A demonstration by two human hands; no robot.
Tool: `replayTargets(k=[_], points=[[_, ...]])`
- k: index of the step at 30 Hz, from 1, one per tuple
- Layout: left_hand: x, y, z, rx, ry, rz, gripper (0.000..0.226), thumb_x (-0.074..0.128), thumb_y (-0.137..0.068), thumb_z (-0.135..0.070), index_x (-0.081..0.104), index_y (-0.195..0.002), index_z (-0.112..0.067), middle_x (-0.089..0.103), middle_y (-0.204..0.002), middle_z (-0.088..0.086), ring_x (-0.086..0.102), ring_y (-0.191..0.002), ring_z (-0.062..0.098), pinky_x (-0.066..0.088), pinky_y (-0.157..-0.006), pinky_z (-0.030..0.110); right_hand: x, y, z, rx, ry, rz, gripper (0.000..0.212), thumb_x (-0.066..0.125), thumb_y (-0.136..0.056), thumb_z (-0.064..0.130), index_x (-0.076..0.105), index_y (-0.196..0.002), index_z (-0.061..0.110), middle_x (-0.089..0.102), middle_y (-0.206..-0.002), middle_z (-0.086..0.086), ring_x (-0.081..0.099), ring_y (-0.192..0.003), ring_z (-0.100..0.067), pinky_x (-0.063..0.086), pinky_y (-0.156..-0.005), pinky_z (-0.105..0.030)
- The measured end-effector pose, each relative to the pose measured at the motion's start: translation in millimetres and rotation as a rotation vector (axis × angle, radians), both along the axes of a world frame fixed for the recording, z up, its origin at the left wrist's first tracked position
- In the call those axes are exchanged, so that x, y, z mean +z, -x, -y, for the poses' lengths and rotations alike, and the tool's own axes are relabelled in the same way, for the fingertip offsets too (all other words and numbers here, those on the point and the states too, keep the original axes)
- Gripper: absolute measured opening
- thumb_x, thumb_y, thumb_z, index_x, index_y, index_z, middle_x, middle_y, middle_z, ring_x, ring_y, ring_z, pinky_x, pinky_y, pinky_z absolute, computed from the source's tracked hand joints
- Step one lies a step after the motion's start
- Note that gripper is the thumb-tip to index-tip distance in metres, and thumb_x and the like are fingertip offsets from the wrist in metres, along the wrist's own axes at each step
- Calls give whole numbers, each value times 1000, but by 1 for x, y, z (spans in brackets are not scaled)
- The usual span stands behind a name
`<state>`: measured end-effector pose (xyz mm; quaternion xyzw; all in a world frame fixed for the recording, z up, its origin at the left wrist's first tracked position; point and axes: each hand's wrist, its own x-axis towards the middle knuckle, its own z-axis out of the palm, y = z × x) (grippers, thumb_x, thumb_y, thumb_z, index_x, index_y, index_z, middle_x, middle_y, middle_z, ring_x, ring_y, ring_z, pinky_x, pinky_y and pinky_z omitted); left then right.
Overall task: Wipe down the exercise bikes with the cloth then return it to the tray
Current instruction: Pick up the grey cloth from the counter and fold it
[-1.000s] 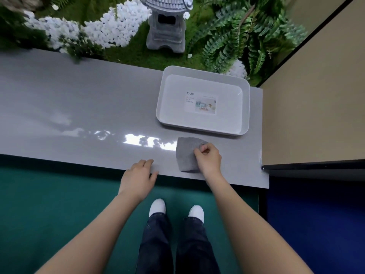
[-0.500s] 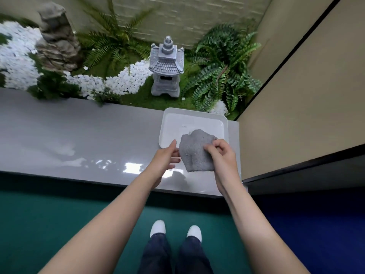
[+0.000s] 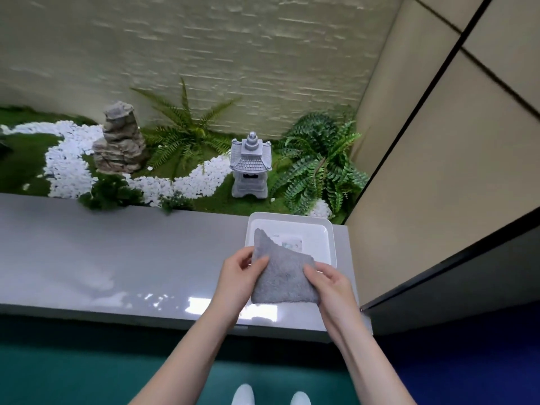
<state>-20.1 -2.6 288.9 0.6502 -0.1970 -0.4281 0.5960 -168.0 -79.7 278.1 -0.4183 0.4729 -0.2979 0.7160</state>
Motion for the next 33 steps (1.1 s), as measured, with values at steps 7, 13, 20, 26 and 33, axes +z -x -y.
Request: replayTargets(k=[7,13,20,26,33], points=[[10,-4,-19,57,-178,561,18,69,-81,-14,65,-74,-31,60,-77,1,56,-66,9,38,-60,9,18,-37,-35,25,544,-358,20,67,-84,8,62,-80,26,69,-79,8,64,-78,-3,51,-71,-20],[18,-5,-25,32,-87,346,25,65,-86,-12,67,-110,-17,62,-89,1,58,-71,2,57,-76,38,27,-54,-47,66,482,-240,16,65,-86,3,63,-81,17,69,-79,4,66,-76,-2,50,-69,-14],[17,1,-47,14,-49,170,31,53,-90,5,67,-110,-14,66,-97,7,63,-79,9,58,-62,27,18,-50,-53,101,316,-210,13,75,-80,21,64,-87,19,70,-88,3,66,-93,-10,52,-82,-30],[25,4,-62,58,-46,163,31,51,-90,4,66,-108,-16,72,-97,0,67,-83,9,55,-70,24,15,-50,-48,145,224,-138,10,67,-85,5,60,-92,7,71,-91,-16,66,-81,-21,50,-74,-33],[20,7,-105,202,-319,632,22,55,-93,-15,67,-111,-21,66,-106,-10,58,-87,0,42,-75,8,20,-47,-34,349,210,-67,9,63,-90,10,60,-99,9,73,-93,-9,67,-78,-12,50,-63,-22]])
